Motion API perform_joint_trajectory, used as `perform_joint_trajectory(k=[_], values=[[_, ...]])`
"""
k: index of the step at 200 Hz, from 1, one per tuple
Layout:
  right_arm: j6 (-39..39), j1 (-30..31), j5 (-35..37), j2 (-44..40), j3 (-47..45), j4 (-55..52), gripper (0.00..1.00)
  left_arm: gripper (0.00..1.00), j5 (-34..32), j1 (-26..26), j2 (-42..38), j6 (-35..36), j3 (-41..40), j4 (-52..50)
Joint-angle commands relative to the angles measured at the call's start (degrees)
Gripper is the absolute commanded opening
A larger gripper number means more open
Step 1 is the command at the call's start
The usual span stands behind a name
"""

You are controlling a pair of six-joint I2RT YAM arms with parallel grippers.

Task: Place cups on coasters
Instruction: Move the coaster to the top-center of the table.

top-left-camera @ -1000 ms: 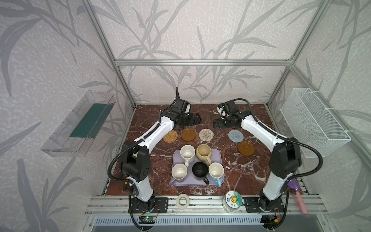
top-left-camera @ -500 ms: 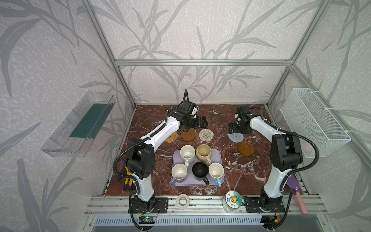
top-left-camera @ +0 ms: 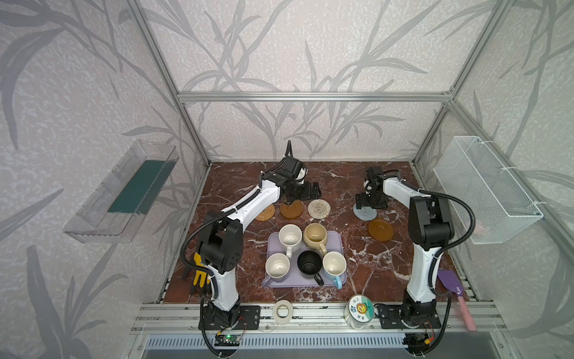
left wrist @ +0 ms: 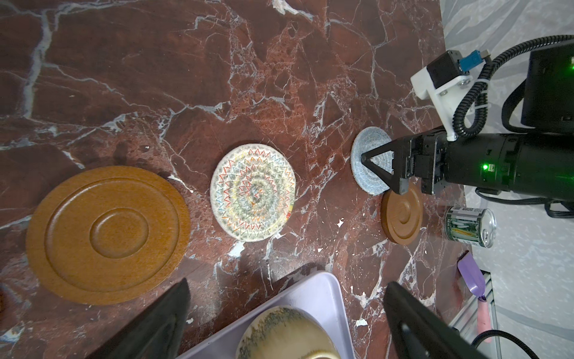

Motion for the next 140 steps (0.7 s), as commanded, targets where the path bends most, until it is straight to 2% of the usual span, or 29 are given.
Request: perform_joint_trajectory(k=[1, 83, 140], values=[[-1.36, -0.30, 0.07, 2.20, 3.11, -3.69, 0.90, 0.99, 0.34, -0.27, 1.14, -0.80, 0.83, 0.50], [-0.98, -0.32, 4.77, 2.00, 1.70, -5.62, 0.97, 0.99, 0.26, -0.23, 0.80, -1.12, -0.21, 0.63], [0.00, 0.12, 0.57, 2.34, 1.34, -5.76, 0.98, 0.99, -0.01, -0.26, 0.42, -1.33, -0.60, 1.00]])
